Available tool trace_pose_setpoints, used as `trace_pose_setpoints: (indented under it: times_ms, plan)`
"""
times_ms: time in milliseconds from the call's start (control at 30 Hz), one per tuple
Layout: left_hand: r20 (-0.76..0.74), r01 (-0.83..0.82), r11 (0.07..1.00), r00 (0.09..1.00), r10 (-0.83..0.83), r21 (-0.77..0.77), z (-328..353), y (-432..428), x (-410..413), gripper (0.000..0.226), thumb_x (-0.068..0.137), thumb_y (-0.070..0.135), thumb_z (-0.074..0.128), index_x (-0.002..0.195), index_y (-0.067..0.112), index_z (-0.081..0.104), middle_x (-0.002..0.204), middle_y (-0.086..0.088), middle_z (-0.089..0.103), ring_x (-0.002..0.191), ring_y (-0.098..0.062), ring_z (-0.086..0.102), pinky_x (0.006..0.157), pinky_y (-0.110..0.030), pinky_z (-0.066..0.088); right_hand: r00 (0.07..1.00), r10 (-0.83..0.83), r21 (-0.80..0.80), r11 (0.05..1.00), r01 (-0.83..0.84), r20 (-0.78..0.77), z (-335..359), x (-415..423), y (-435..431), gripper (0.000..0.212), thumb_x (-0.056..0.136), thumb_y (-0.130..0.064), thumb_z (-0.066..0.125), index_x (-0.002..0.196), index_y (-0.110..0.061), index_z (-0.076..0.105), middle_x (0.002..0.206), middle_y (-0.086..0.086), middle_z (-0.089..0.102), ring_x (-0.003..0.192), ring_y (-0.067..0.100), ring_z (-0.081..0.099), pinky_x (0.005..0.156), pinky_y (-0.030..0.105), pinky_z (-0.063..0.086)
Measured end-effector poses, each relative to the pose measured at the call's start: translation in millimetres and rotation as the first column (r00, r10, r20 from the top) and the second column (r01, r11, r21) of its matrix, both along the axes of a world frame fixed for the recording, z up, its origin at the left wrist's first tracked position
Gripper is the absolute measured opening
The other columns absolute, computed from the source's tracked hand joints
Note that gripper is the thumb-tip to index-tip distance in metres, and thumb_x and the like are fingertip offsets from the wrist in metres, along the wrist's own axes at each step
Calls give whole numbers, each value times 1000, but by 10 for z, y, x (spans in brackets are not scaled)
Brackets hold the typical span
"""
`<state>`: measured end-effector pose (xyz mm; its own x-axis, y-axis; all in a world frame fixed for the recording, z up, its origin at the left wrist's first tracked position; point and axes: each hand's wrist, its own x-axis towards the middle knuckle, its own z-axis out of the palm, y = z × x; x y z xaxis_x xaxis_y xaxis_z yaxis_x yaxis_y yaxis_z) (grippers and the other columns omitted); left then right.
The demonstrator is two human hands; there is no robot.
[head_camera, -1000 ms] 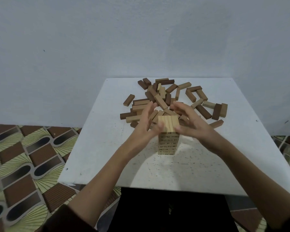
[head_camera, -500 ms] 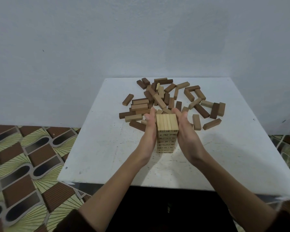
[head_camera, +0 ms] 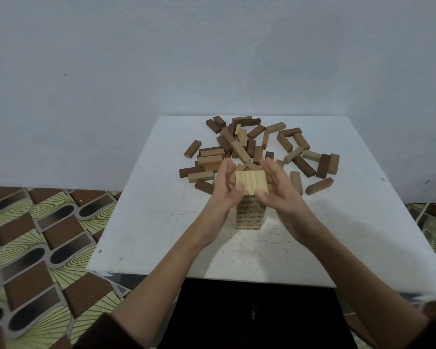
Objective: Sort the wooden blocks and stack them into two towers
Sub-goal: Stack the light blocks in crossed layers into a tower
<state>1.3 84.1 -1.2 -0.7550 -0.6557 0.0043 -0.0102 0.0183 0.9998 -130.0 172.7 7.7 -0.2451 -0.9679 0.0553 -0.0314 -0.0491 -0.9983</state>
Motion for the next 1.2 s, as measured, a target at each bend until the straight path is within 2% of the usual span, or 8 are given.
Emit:
trace_pose_setpoints:
  times_ms: [67, 100, 233, 600, 867, 967, 1100, 1200]
  plan:
    - [36, 32, 999, 999, -31, -36, -82, -100, 79, 123, 57, 68, 75, 150, 28, 5, 154, 13, 20, 140, -1, 21, 112, -25, 25, 997, -4, 33, 999, 7, -82, -18, -136, 43, 86, 67, -28, 74, 139, -33, 27, 132, -31, 41, 114, -17, 46, 88, 6, 41]
    - [59, 41, 995, 998, -36, -88, -80, -140, 106, 124, 57, 60, 80, 150, 27, 5, 152, 9, 25, 140, -3, 24, 114, -29, 24, 992, 9, 44, 999, -3, -126, -15, -180, 62, 91, 66, -25, 75, 142, -29, 25, 137, -25, 39, 118, -16, 43, 89, 3, 39]
    - [73, 83, 979, 995, -71, -185, -80, -238, 122, 118, 61, 31, 82, 149, 21, 4, 140, 2, 44, 133, -11, 39, 114, -46, 28, 976, 34, 45, 999, -25, -214, 15, -293, 55, 87, 66, -14, 76, 140, -21, 29, 134, -8, 47, 118, -10, 47, 87, 2, 38]
    - [111, 53, 973, 993, -28, -226, -97, -282, 34, 111, 65, 23, 82, 149, 25, 10, 123, 4, 55, 124, -10, 49, 112, -44, 32, 958, 39, 59, 998, -23, -283, 44, -320, -3, 86, 69, -20, 81, 142, -19, 34, 126, 0, 55, 122, 8, 50, 100, 16, 42]
    - [93, 27, 974, 996, -6, -224, -109, -286, 17, 108, 66, 18, 80, 149, 21, 11, 116, 4, 58, 117, -12, 53, 109, -42, 36, 950, 37, 52, 998, -21, -309, 49, -329, -24, 79, 72, -9, 76, 140, -17, 36, 123, 2, 56, 118, 4, 52, 99, 16, 42]
    - [89, 26, 975, 996, -6, -220, -115, -281, 18, 108, 66, 17, 80, 149, 21, 11, 115, 7, 57, 117, -11, 53, 109, -41, 36, 949, 40, 53, 998, -25, -314, 46, -329, -20, 80, 72, -13, 77, 141, -17, 36, 123, 0, 56, 118, 4, 52, 102, 21, 42]
    - [72, 10, 978, 997, 5, -207, -122, -276, 30, 109, 65, 21, 82, 149, 21, 12, 121, 5, 56, 122, -12, 51, 111, -46, 34, 939, 42, 59, 998, -24, -342, 49, -316, -27, 87, 67, -32, 80, 141, -21, 36, 125, -8, 55, 123, 3, 48, 105, 20, 39]
    - [52, -7, 979, 998, 18, -206, -98, -270, 32, 111, 62, 28, 83, 149, 23, 14, 125, 2, 55, 123, -18, 51, 109, -51, 35, 937, 36, 54, 998, -18, -347, 55, -301, -31, 86, 67, -29, 78, 141, -21, 35, 126, -10, 53, 122, 0, 47, 104, 17, 38]
